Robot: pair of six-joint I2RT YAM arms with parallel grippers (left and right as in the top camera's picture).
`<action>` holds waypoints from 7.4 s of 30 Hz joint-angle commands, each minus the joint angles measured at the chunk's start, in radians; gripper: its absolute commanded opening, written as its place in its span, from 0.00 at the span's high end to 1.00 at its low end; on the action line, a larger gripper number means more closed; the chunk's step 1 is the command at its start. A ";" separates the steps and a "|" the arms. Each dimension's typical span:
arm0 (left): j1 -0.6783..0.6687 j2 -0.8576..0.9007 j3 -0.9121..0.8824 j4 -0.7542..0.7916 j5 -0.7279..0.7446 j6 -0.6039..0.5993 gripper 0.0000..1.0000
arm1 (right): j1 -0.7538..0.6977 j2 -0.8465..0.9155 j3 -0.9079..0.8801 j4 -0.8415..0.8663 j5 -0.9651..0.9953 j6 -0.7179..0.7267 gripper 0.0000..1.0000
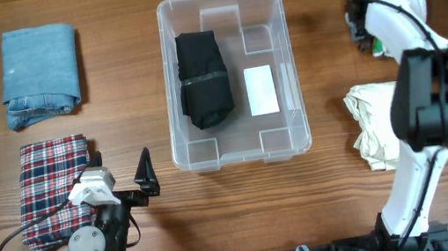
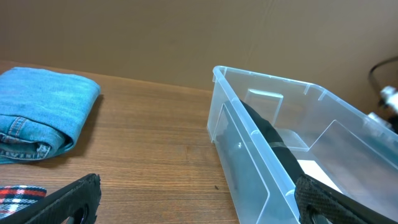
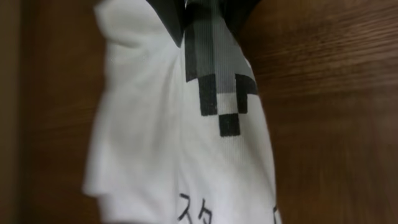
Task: Pack container
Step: 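Grasp the white printed t-shirt with the right gripper and lift, then carry the white t-shirt into the container beside the black garment, then release the white t-shirt and raise the right gripper, then move the right gripper right over the cream cloth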
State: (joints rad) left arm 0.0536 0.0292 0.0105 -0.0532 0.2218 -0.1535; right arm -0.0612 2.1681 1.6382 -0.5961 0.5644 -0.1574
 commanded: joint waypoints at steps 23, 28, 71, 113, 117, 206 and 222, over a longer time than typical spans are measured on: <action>0.006 -0.002 -0.005 -0.004 -0.010 0.019 0.00 | 0.150 -0.845 0.008 -0.204 -0.768 0.436 0.96; 0.006 -0.002 -0.005 -0.004 -0.010 0.019 0.00 | 0.202 -0.808 0.006 -0.223 -0.901 0.590 0.96; 0.006 -0.002 -0.005 -0.004 -0.010 0.019 0.00 | 0.429 -0.261 0.003 -0.138 -0.718 0.846 0.86; 0.006 -0.002 -0.005 -0.004 -0.010 0.019 0.00 | 0.437 -0.261 0.039 -0.192 -0.491 0.550 0.63; 0.006 -0.002 -0.005 -0.004 -0.010 0.019 0.00 | 0.449 -0.220 0.039 -0.175 -0.491 0.544 0.80; 0.006 -0.002 -0.005 -0.004 -0.010 0.019 0.00 | 0.095 -1.001 -0.548 -0.669 -0.234 1.271 0.30; 0.006 -0.002 -0.005 -0.004 -0.010 0.019 0.00 | -0.249 -0.842 -0.683 -0.419 -0.544 0.811 0.31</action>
State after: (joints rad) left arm 0.0536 0.0292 0.0105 -0.0532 0.2218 -0.1535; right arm -0.2802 1.2800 0.9581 -1.0073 0.1051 0.7811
